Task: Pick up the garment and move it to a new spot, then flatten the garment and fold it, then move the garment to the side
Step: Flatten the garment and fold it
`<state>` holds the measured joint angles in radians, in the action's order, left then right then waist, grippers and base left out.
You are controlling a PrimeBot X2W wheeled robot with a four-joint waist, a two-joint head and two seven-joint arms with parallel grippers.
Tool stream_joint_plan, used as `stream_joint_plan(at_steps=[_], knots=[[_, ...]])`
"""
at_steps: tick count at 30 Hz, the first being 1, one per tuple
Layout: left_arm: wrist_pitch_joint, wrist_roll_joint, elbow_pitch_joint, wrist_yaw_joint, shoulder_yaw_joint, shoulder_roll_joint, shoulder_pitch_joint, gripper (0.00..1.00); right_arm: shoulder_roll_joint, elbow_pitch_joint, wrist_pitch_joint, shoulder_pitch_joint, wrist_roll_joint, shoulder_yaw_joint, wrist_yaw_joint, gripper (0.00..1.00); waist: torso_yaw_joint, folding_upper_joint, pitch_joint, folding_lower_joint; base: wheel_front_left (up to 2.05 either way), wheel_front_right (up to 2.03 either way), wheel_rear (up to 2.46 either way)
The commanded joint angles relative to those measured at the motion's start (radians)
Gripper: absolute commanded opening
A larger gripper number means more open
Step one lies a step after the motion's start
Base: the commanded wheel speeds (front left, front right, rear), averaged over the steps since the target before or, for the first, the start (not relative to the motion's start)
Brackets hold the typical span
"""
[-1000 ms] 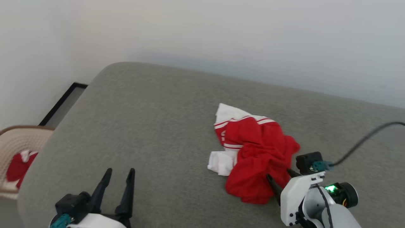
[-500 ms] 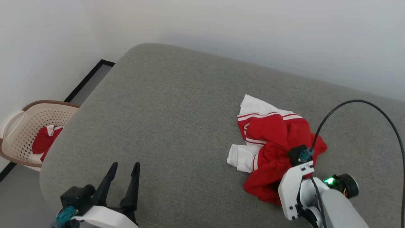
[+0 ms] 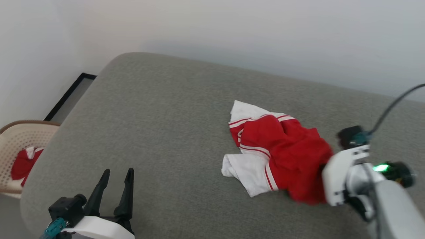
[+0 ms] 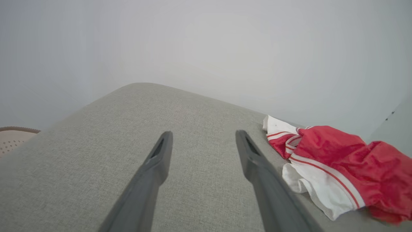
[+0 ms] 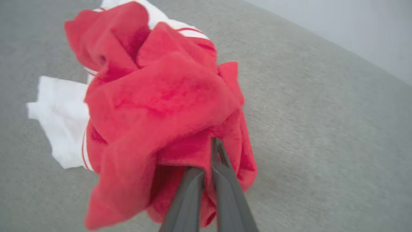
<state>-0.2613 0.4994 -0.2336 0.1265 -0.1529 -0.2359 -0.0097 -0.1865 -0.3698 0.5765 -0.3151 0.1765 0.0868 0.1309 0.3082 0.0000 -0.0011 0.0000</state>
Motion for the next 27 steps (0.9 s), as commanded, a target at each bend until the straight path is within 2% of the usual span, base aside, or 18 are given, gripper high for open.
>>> stream_joint_plan(at_steps=[1, 5, 7, 10, 14, 15, 16, 17, 22, 27], knots=[[-0.005, -0.005, 0.007, 0.003, 0.003, -0.002, 0.012, 1.00, -0.019, 0.031, 0.019, 0.022, -0.006, -0.025, 0.000, 0.00, -0.013, 0.0000, -0.003, 0.0000, 0.00, 0.00, 0.00], [-0.005, -0.005, 0.012, 0.003, 0.000, 0.001, 0.013, 1.00, -0.048, 0.103, 0.066, 0.059, -0.028, -0.118, 0.000, 0.00, -0.026, 0.0000, -0.002, 0.0000, 0.00, 0.00, 0.00], [-0.005, -0.004, 0.011, 0.003, -0.001, 0.001, 0.010, 1.00, -0.042, 0.112, 0.077, 0.068, -0.028, -0.165, 0.000, 0.00, -0.030, 0.0000, 0.002, 0.0000, 0.00, 0.00, 0.00], [-0.005, -0.005, 0.011, 0.003, -0.002, 0.003, 0.004, 1.00, -0.038, 0.096, 0.072, 0.070, -0.041, -0.196, 0.000, 0.00, -0.033, 0.0000, 0.008, 0.0000, 0.00, 0.00, 0.00], [-0.005, -0.002, 0.008, 0.003, -0.011, 0.005, -0.012, 1.00, -0.019, 0.011, 0.043, 0.037, -0.066, -0.233, 0.000, 0.00, -0.032, 0.0000, 0.020, 0.0000, 0.00, 0.00, 0.00], [-0.005, -0.001, 0.005, 0.003, -0.012, 0.005, -0.014, 1.00, -0.011, -0.014, 0.034, 0.025, -0.067, -0.239, 0.000, 0.27, -0.033, 0.0000, 0.022, 0.0000, 0.00, 0.00, 0.00], [-0.005, 0.001, 0.004, 0.003, -0.011, 0.004, -0.016, 1.00, -0.001, -0.041, 0.025, 0.015, -0.070, -0.244, 0.000, 0.49, -0.036, 0.0000, 0.023, 0.0000, 0.00, 0.00, 0.00], [-0.005, 0.003, 0.004, 0.003, -0.010, 0.004, -0.018, 1.00, -0.001, -0.062, 0.017, 0.007, -0.084, -0.234, 0.000, 1.00, -0.038, 0.0000, 0.024, 0.0000, 0.00, 0.00, 0.00], [-0.005, 0.003, 0.002, 0.003, -0.005, 0.001, -0.015, 1.00, -0.007, -0.121, -0.017, -0.043, -0.080, -0.204, 0.000, 1.00, -0.053, 0.0000, 0.022, 0.0000, 0.00, 0.00, 0.00], [-0.005, 0.004, 0.002, 0.003, -0.004, -0.004, -0.004, 1.00, -0.029, -0.081, -0.026, -0.050, -0.050, -0.184, 0.000, 1.00, -0.073, 0.0000, 0.014, 0.0000, 0.00, 0.00, 0.00]])
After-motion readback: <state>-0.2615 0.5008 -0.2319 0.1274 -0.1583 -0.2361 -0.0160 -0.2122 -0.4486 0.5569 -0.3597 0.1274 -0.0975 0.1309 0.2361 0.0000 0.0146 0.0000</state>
